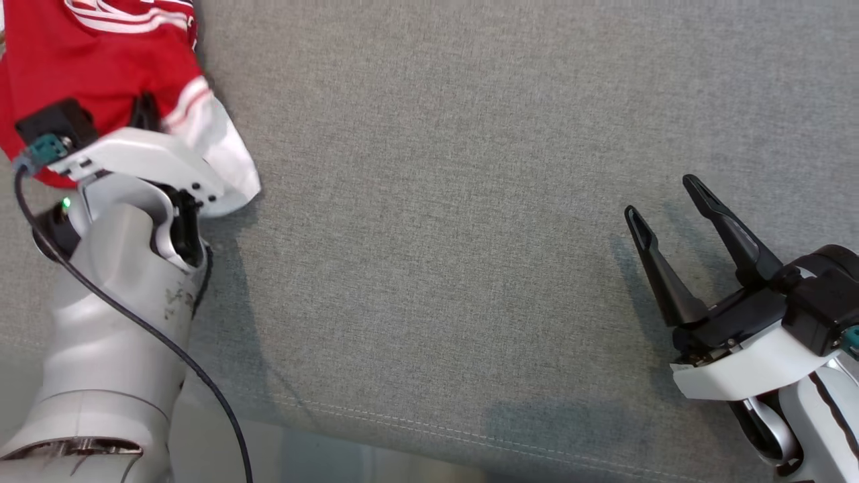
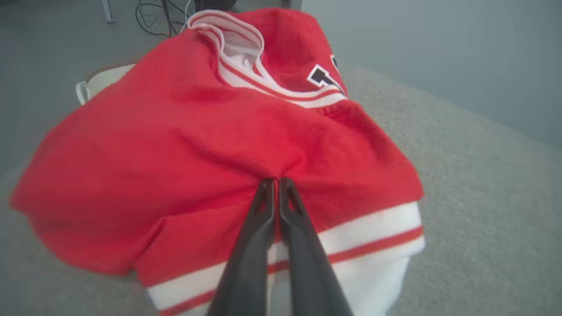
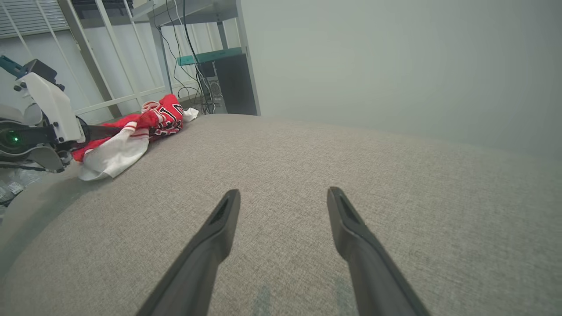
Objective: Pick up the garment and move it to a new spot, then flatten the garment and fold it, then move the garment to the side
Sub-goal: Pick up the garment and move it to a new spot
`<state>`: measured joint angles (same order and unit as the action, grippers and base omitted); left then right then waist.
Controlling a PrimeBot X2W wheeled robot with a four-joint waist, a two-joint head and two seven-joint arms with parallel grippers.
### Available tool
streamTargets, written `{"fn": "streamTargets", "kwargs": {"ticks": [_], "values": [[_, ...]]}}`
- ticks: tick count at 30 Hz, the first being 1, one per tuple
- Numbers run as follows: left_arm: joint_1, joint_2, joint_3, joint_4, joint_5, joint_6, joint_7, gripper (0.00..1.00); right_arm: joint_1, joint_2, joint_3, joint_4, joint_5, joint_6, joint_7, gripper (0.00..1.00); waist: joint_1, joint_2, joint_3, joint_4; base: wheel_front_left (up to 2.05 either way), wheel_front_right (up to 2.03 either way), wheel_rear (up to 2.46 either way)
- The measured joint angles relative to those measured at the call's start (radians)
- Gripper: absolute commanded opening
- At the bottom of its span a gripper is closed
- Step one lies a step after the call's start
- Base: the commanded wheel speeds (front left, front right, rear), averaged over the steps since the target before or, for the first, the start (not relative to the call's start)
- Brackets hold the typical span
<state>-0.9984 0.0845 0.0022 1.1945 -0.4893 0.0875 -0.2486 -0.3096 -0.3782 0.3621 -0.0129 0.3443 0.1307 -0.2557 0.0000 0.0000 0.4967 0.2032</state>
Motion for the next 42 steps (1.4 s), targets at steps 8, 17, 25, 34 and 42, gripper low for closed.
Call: {"fn": "streamTargets", "kwargs": {"ticks": [8,17,25,34,42], "values": [[0.079,0.015,0.030,-0.318,0.077,-0.017,-0.004,0.00,0.002,0.058,0.002,0.014,0.000,0.000,0.000,1.00,0.0000,0.0000,-0.074,-0.025,0.00,0.00,0.00],[0.088,-0.007,0.013,-0.413,0.089,-0.079,-0.007,0.00,0.045,0.145,-0.003,0.029,0.011,0.000,0.000,1.00,0.0000,0.0000,-0.178,-0.093,0.00,0.00,0.00],[0.089,-0.047,-0.073,-0.509,0.089,-0.134,0.007,0.00,0.109,0.207,-0.021,0.038,0.017,0.000,0.000,1.00,0.0000,0.0000,-0.278,-0.206,0.00,0.00,0.00],[0.128,-0.063,-0.170,-0.661,-0.025,-0.149,0.074,0.00,0.145,0.236,-0.027,0.050,0.018,0.000,0.000,1.00,0.0000,0.0000,-0.358,-0.334,0.00,0.00,0.00],[0.198,-0.063,-0.319,-0.749,-0.148,-0.097,0.099,0.00,0.167,0.243,-0.021,0.058,0.020,0.000,0.000,1.00,0.0000,0.0000,-0.407,-0.417,0.00,0.00,0.00]]}}
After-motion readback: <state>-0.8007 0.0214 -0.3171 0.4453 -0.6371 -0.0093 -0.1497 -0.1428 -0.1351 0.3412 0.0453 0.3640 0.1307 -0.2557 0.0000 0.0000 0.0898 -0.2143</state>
